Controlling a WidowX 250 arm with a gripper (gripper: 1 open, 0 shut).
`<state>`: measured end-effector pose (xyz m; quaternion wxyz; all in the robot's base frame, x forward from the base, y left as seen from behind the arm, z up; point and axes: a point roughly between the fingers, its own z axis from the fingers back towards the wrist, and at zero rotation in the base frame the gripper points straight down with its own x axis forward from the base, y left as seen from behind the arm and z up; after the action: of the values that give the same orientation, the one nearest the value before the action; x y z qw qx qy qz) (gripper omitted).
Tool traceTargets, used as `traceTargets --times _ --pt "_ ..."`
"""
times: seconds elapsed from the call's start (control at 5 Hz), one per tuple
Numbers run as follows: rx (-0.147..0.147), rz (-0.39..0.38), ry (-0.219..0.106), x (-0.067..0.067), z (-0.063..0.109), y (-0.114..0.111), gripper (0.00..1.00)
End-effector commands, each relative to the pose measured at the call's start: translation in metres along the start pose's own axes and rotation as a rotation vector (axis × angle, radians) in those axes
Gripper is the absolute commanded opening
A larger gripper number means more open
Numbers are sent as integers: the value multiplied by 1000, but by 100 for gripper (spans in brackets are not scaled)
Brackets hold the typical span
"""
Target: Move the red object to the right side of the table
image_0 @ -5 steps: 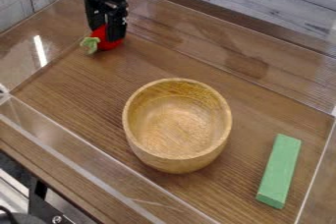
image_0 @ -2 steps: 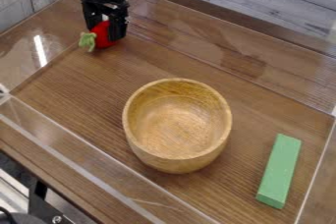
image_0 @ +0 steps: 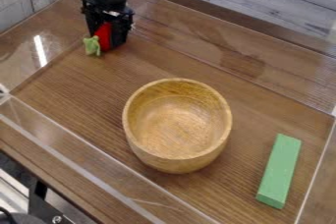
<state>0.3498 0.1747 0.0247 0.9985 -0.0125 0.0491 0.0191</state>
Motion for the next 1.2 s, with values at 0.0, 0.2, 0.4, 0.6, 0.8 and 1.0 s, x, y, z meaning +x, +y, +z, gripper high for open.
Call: traceTargets --times 0.0,0.2,0.4,0.6,0.8,1.0 --pt "-9 8 -22 0 8 -15 0" --pt "-25 41 -27 -9 12 -17 0" --pt "-41 92 -30 -14 8 -27 0" --pt "-48 138 -28 -17 4 -35 0" --pt "-43 82 -20 -15 6 -32 0" --pt "-40 27 -13 -12 9 -27 0"
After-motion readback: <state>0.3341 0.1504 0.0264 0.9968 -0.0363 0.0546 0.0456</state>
